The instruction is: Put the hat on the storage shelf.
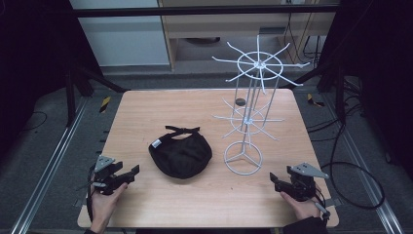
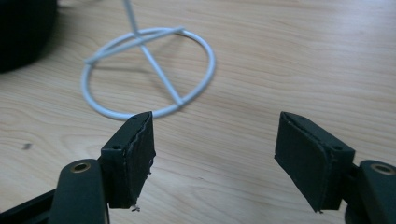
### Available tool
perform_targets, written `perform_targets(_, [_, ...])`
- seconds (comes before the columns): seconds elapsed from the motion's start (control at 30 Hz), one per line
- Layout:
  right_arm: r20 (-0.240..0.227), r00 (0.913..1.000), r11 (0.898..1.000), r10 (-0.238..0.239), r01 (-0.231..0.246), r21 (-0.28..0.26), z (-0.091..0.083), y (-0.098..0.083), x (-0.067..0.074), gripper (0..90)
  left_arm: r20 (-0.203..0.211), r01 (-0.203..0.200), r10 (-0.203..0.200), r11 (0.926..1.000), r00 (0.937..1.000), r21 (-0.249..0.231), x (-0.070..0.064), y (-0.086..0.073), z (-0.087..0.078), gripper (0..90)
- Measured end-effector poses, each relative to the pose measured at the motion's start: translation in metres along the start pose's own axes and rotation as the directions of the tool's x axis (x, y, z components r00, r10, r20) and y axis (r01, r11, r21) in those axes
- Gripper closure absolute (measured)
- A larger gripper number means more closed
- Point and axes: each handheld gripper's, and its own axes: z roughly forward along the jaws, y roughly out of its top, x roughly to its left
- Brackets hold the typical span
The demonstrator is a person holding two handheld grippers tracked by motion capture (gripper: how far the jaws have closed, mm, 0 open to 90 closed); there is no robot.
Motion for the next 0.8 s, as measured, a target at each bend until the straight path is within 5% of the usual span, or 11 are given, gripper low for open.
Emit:
perform_targets(0.3, [-0.096, 0.9943, 0.998, -0.047, 0.042, -0.045, 0.000, 0.005, 0.031, 32.6, 0.007, -0.008, 0.008, 0.9995, 0.9999, -0.030, -0.016, 0.001, -0.005, 27.1])
perform_targets(0.5, [-0.189, 0.9807, 0.996, -0.050, 0.035, -0.083, 0.009, 0.013, 0.066, 30.7, 0.019, -0.026, 0.027, 0.9987, 0.9994, -0.043, -0.024, 0.006, -0.002, 29.5])
perform_targets(0.8, [-0.227, 0.9690, 0.988, -0.097, 0.067, -0.136, 0.024, 0.023, 0.103, 30.8, 0.020, -0.041, 0.042, 0.9972, 0.9989, -0.062, -0.026, 0.017, 0.002, 34.8])
